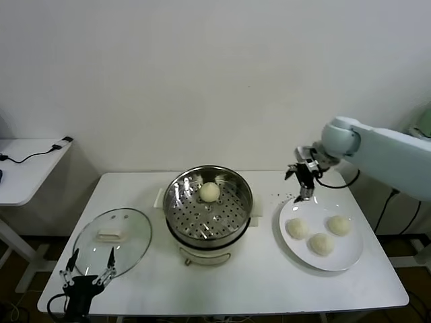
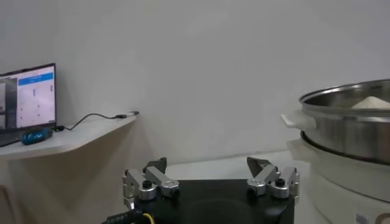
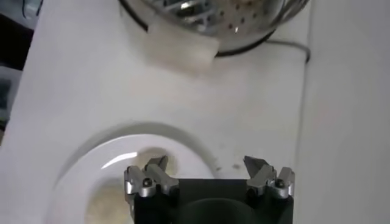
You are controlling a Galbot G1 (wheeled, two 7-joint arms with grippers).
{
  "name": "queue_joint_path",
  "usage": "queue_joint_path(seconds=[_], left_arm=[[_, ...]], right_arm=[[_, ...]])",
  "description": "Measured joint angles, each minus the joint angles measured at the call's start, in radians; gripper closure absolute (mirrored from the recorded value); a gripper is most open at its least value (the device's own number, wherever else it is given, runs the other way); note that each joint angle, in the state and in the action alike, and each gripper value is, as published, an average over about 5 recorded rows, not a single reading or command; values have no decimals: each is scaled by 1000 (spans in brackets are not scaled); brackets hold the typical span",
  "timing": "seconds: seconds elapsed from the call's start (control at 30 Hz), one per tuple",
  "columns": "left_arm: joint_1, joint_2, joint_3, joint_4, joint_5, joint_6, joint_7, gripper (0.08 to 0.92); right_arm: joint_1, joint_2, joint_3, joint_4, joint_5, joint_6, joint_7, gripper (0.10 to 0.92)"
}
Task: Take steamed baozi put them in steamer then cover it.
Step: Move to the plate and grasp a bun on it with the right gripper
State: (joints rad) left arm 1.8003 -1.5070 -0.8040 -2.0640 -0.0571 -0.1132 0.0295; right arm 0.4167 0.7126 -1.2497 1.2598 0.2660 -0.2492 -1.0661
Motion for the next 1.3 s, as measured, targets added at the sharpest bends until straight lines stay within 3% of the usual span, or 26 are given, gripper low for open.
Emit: queue_joint_path(seconds=[0.47,1.0,1.3], left_arm=[[-3,-1,-8,21,2,1,0,177],[-2,-3,-7,45,11,-7,0,177],[2,-3,-7,48,11,-11,0,177]], right_arm=[[-267,34,161,-149,-102,10,-14,203],[-338,113,229,-267,-135,36,-16,204],[-339,123,233,-281,-133,41,-19,330]])
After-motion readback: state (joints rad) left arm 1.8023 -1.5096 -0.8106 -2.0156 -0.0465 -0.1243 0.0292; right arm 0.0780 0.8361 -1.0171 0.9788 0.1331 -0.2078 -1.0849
